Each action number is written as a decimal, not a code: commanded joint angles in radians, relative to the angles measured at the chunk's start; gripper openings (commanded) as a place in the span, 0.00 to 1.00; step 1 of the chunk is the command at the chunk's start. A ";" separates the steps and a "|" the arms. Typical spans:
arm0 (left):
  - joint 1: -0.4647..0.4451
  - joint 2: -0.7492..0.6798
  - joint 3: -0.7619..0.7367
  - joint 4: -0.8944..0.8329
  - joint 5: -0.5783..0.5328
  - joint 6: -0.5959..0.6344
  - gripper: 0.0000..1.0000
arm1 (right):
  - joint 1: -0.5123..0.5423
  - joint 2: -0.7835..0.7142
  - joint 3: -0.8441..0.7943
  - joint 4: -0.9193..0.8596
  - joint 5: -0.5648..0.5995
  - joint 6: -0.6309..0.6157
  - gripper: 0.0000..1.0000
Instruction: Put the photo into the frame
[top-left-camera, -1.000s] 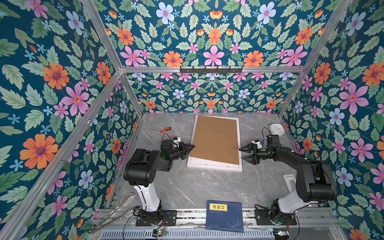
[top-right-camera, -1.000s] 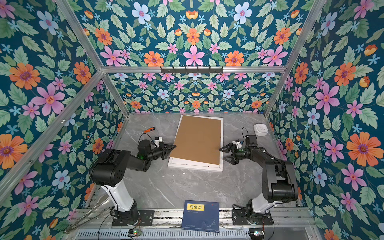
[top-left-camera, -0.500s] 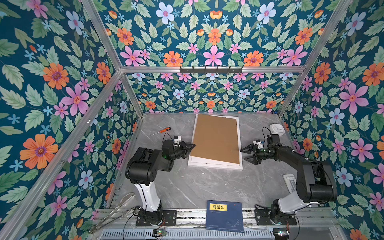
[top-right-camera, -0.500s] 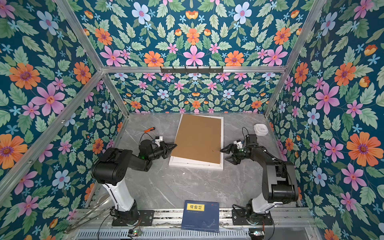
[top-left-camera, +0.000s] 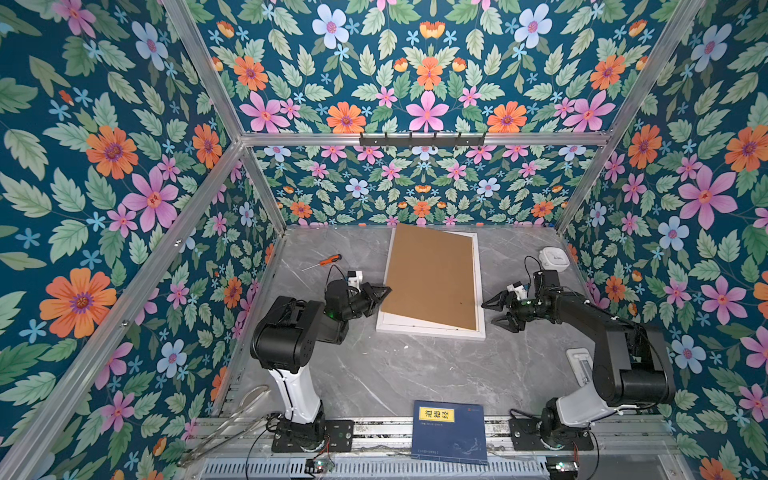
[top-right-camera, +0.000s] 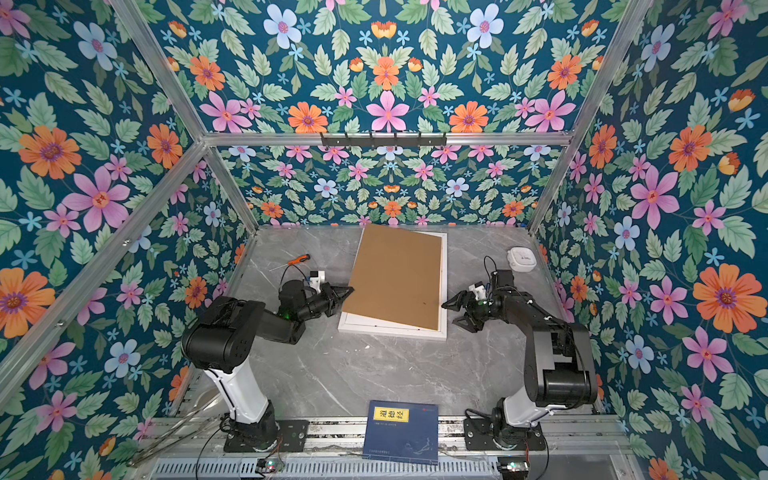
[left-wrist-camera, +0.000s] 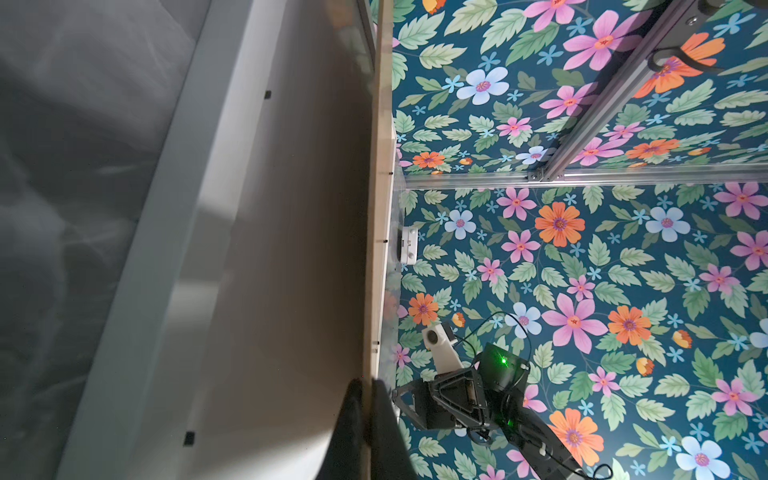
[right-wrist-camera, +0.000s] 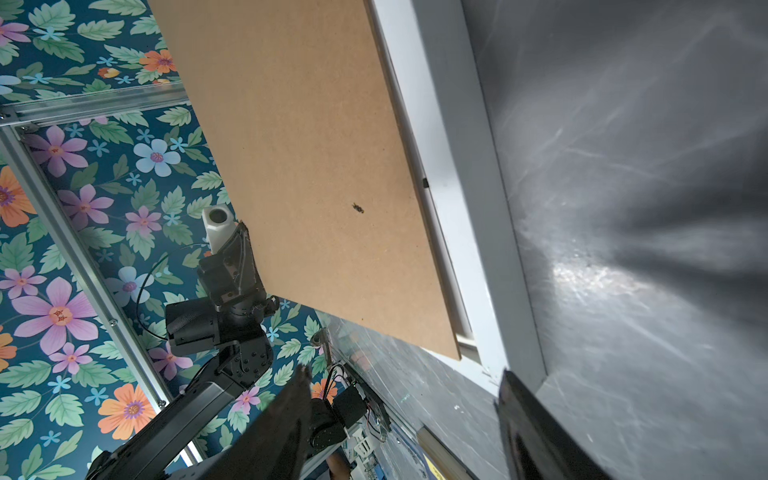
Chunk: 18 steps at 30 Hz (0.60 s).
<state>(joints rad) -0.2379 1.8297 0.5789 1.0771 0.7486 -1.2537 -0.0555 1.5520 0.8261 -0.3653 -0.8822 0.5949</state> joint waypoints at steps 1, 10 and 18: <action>-0.008 -0.008 0.001 0.001 -0.044 0.040 0.08 | 0.000 0.002 0.000 0.002 -0.014 -0.017 0.70; -0.055 0.011 0.000 0.058 -0.071 0.028 0.07 | 0.000 0.014 -0.005 0.006 -0.018 -0.021 0.70; -0.064 -0.019 -0.008 -0.014 -0.094 0.086 0.14 | 0.000 0.019 -0.003 0.006 -0.024 -0.021 0.70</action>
<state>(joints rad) -0.3000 1.8263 0.5625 1.0885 0.6712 -1.2209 -0.0555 1.5696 0.8234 -0.3645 -0.8894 0.5915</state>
